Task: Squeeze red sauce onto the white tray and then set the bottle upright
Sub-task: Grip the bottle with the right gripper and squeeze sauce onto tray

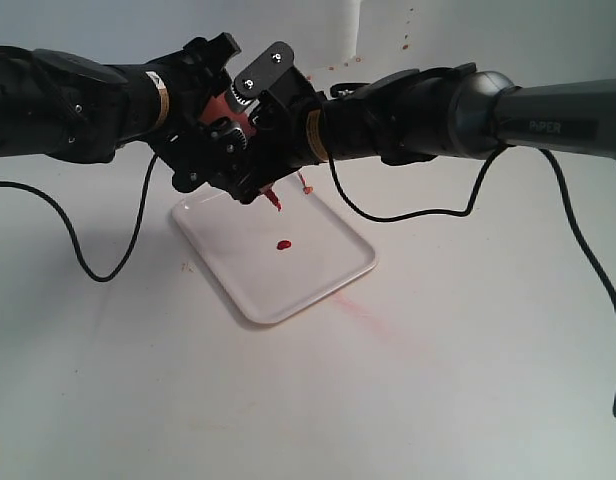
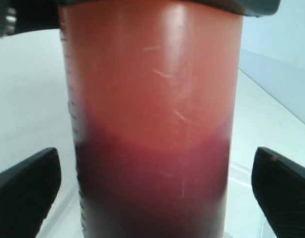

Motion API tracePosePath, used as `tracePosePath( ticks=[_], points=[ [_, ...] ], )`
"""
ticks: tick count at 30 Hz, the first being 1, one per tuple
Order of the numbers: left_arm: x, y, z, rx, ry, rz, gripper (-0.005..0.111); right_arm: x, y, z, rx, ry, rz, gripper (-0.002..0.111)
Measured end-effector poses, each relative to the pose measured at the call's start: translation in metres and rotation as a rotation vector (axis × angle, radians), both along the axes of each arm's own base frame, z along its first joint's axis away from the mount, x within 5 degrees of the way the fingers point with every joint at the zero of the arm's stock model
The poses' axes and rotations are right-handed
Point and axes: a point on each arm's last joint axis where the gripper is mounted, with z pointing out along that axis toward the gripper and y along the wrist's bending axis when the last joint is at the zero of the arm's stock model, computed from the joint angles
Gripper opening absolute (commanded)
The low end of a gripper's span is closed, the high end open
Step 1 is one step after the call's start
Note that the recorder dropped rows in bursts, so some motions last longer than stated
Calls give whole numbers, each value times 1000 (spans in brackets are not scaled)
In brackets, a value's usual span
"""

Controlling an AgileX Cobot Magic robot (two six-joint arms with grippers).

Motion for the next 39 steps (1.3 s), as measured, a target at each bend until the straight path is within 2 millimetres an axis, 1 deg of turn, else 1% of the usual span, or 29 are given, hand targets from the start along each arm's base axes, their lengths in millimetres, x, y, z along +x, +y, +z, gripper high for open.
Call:
tracePosePath(
  ticks=[7, 11, 13, 14, 16, 17, 27, 28, 29, 30, 31, 32, 33, 34, 39],
  points=[
    [0, 0, 0, -2, 0, 1, 0, -5, 3, 0, -3, 4, 68, 105],
    [0, 0, 0, -2, 0, 1, 0, -5, 3, 0, -3, 6, 75, 104],
    [0, 0, 0, -2, 0, 1, 0, -5, 3, 0, -3, 6, 75, 93],
    [0, 0, 0, -2, 0, 1, 0, -5, 3, 0, -4, 4, 74, 71],
    [0, 0, 0, -2, 1, 0, 0, -1, 1, -1, -20, -15, 30, 19],
    [0, 0, 0, -3, 2, -3, 0, -1, 0, -1, -21, -16, 27, 0],
    [0, 0, 0, -3, 2, -3, 0, -1, 1, -1, -21, -16, 25, 1],
    [0, 0, 0, -3, 2, -3, 0, -1, 1, -1, -21, -16, 25, 5],
    [0, 0, 0, -3, 2, -3, 0, -1, 1, -1, -21, -16, 25, 11],
    [0, 0, 0, -3, 2, -3, 0, -1, 1, -1, -21, -16, 25, 29],
    [0, 0, 0, -3, 2, -3, 0, -1, 1, -1, -21, -16, 25, 44],
    [0, 0, 0, -3, 2, -3, 0, -1, 1, -1, -21, -16, 25, 78],
    [0, 0, 0, -3, 2, -3, 0, -1, 1, -1, -21, -16, 25, 96],
    [0, 0, 0, -3, 2, -3, 0, -1, 1, -1, -18, -12, 23, 105],
    [0, 0, 0, -3, 2, -3, 0, -2, 2, -1, -17, -11, 24, 105]
  ],
)
